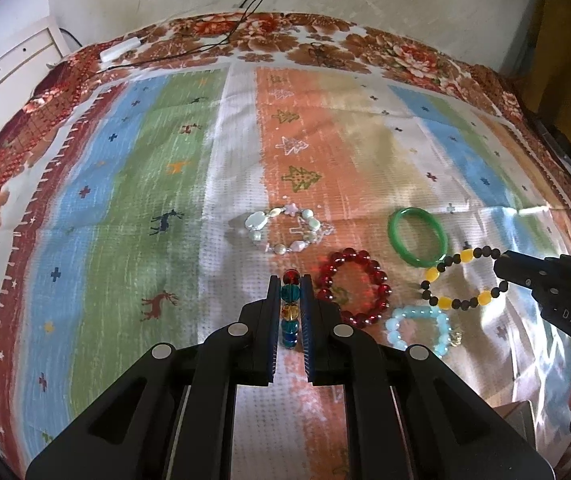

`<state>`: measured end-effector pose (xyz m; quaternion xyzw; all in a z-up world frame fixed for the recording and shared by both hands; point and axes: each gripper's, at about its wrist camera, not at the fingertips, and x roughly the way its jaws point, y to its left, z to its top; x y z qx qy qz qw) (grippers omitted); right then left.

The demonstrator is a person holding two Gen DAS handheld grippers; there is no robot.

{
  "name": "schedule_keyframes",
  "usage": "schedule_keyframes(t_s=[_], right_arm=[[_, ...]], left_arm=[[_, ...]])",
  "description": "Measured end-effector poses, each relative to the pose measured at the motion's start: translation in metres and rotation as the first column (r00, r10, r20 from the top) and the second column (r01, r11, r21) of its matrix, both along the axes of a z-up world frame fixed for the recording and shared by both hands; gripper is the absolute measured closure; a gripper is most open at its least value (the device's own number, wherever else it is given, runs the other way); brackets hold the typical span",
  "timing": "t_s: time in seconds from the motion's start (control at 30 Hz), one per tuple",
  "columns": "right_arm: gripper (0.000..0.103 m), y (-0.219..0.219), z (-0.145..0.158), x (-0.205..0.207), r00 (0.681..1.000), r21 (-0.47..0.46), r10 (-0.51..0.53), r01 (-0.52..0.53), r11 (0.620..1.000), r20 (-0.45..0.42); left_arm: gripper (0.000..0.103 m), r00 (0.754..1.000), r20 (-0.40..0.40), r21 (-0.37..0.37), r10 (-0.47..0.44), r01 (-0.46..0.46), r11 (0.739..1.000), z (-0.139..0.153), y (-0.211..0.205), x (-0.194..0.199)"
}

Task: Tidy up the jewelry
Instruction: 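Lift both held bracelets and carry them over the silver tin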

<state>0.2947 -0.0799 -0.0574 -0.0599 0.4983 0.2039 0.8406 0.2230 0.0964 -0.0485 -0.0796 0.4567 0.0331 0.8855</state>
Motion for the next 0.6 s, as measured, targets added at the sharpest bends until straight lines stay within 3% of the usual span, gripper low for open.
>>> schedule_keyframes(t_s=[0.6], right_arm=[[0.091,-0.013,0.052,-0.042,0.995,0.080,0.022,-0.031,0.996,0.102]], left_arm=[[0.094,0.993,0.108,-0.006,-0.036,0.037,0.999,0.033,-0.025,-0.036]])
